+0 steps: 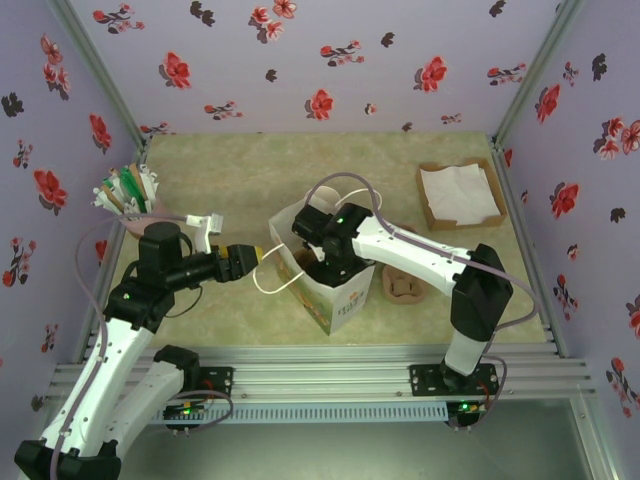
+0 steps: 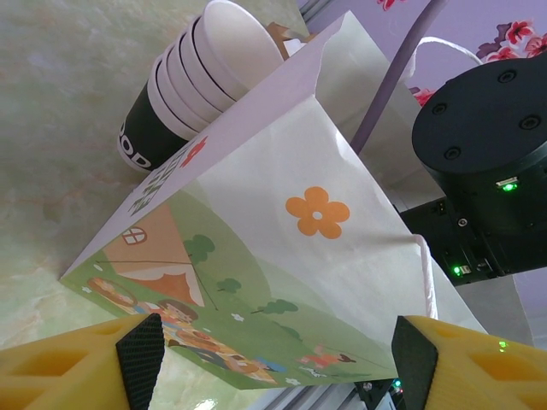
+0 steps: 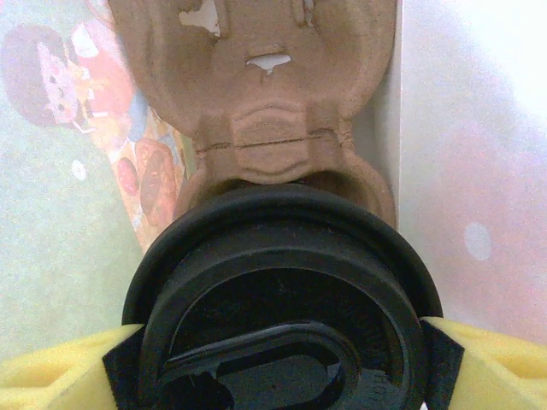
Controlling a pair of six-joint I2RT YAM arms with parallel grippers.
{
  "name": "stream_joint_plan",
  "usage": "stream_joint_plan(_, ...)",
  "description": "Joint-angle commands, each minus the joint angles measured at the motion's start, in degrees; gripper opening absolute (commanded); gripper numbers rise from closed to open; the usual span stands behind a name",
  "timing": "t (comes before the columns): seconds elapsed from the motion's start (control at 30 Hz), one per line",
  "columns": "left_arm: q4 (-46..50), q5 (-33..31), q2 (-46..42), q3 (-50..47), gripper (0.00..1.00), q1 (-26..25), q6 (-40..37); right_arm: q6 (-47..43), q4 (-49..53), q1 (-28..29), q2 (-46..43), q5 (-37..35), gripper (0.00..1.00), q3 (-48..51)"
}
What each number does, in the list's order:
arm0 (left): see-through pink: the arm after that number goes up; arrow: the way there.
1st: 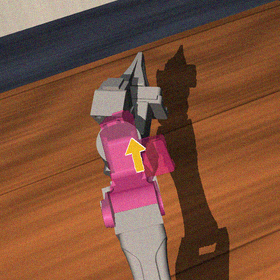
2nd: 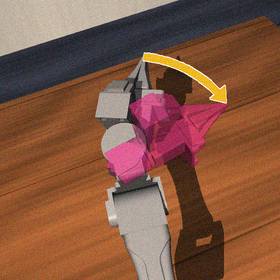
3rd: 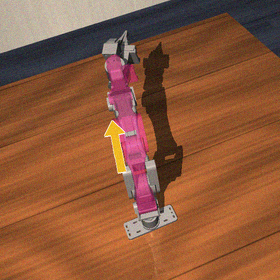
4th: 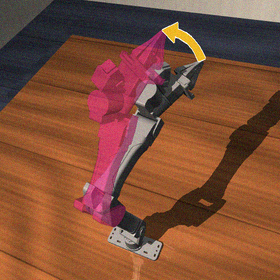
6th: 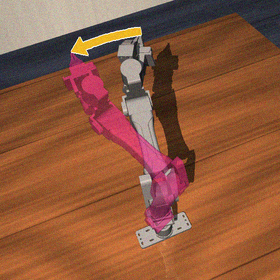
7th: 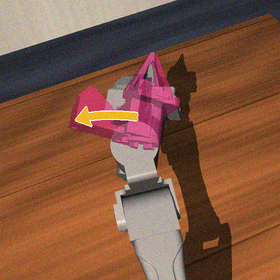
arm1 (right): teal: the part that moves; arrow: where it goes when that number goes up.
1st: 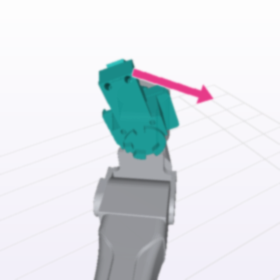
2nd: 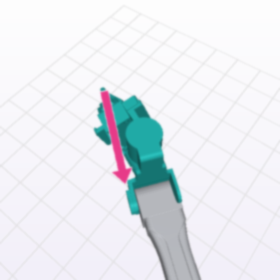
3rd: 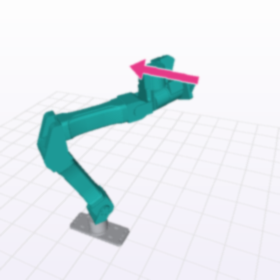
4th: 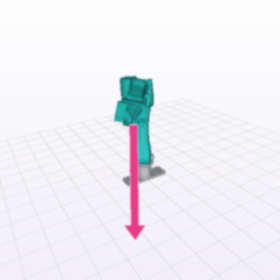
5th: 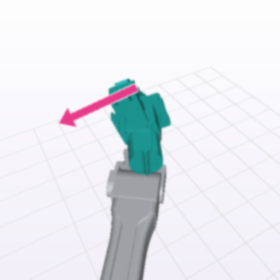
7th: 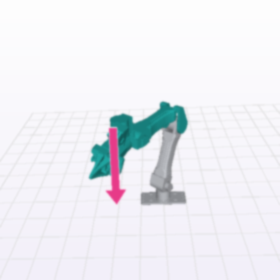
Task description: Pack the takeout coffee
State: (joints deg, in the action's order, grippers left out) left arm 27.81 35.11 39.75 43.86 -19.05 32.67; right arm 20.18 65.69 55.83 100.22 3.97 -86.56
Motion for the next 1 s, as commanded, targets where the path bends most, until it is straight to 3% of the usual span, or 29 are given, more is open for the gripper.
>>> stream_joint_plan(0.0,-1.36,-0.30,-0.62,-0.44,0.74,-0.39,0.63,1.43,2.32,0.83,1.13,-0.36,0.84,-0.83)
stream_joint_plan(0.97,-1.01,-0.35,-0.73,-0.09,0.74,-0.46,0.67,2.03,6.76,0.86,-1.83,-2.82,0.86,-8.00)
